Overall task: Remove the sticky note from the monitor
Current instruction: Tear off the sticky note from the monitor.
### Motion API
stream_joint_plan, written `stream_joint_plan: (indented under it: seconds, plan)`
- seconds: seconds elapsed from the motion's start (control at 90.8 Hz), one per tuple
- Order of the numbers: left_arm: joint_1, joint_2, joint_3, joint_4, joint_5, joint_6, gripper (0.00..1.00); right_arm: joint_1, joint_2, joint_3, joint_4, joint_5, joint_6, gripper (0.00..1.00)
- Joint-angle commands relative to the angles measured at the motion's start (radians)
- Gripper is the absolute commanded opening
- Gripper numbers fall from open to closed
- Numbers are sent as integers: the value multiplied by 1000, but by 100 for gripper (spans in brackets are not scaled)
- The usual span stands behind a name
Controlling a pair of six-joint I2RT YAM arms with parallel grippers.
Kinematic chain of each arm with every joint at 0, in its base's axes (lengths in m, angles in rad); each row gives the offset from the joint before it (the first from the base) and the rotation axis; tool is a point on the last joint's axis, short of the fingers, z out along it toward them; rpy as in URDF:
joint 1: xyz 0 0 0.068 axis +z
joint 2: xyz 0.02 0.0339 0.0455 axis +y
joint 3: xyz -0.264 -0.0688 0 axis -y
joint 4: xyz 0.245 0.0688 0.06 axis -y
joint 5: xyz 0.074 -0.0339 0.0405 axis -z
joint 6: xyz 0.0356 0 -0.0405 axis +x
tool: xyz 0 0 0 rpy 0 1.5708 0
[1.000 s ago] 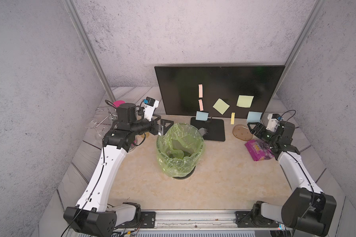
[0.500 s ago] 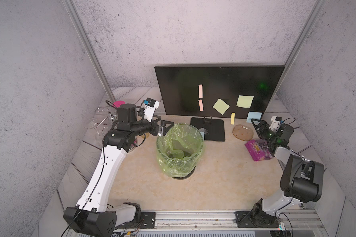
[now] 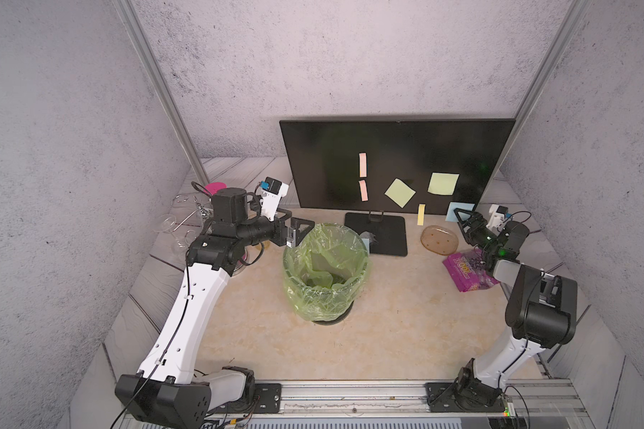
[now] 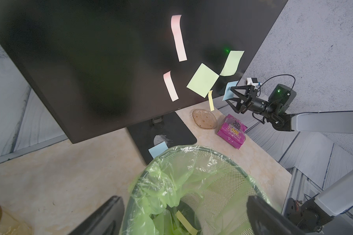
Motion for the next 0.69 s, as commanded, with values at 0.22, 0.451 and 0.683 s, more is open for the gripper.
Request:
stream_joint_plan:
  seconds: [0.22,0.451,0.683]
  plan:
    - [5,-13,-5,-13,16,6,100,-2,12,9,154,-35,61,71]
    - [5,-10,-4,-14,18,4,100,-3,-53,-59,187,-24,61,55]
    - [5,-11,-4,-18,18,6,100,-3,-104,-113,207,-18,67,32]
